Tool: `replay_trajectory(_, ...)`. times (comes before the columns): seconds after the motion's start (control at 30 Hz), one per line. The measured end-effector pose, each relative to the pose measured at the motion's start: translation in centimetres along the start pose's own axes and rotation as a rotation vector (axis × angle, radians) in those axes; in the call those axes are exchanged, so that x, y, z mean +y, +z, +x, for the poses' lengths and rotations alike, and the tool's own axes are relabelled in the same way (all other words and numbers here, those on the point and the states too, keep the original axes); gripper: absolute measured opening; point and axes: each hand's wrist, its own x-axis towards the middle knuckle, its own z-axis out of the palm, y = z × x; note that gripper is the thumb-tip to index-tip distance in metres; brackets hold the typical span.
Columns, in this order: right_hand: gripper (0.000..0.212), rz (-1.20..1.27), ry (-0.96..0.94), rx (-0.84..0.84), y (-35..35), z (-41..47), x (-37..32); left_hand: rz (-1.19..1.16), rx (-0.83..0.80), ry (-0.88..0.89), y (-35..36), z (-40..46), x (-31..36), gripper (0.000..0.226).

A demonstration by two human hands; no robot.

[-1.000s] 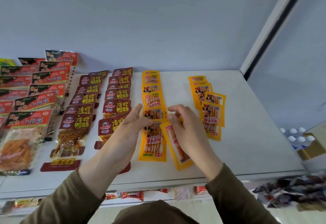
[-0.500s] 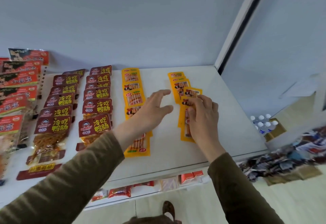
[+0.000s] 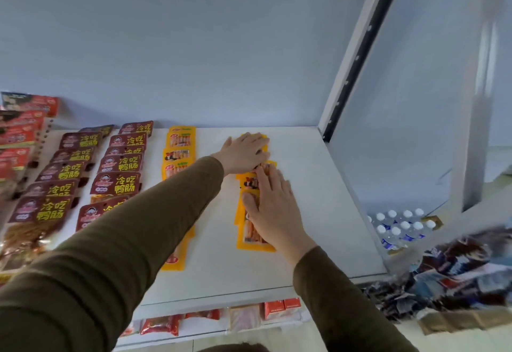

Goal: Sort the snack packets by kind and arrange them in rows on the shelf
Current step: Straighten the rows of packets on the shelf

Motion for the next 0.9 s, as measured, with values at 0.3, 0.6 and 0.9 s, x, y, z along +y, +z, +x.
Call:
replay_trajectory(0.3, 0.062, -0.056, -0.143, -0.046, 1.6, 2.0, -4.6, -0.142, -0.031, -0.134, -2.7, -1.3, -5.4, 0.081)
replay_trajectory(0.6, 0.068, 0.017, -0.167, -0.043, 0.9, 1.1, -2.9, -0.242, 0.224, 0.027, -4.6, -3.4, -10.0, 0.034)
replay_trajectory(0.9, 0.062, 0.094, -0.117, 0.022, 1.7, 1.1, -4.7, -0.135, 0.041, 0.023, -4.7, -4.0, -10.3, 0.037)
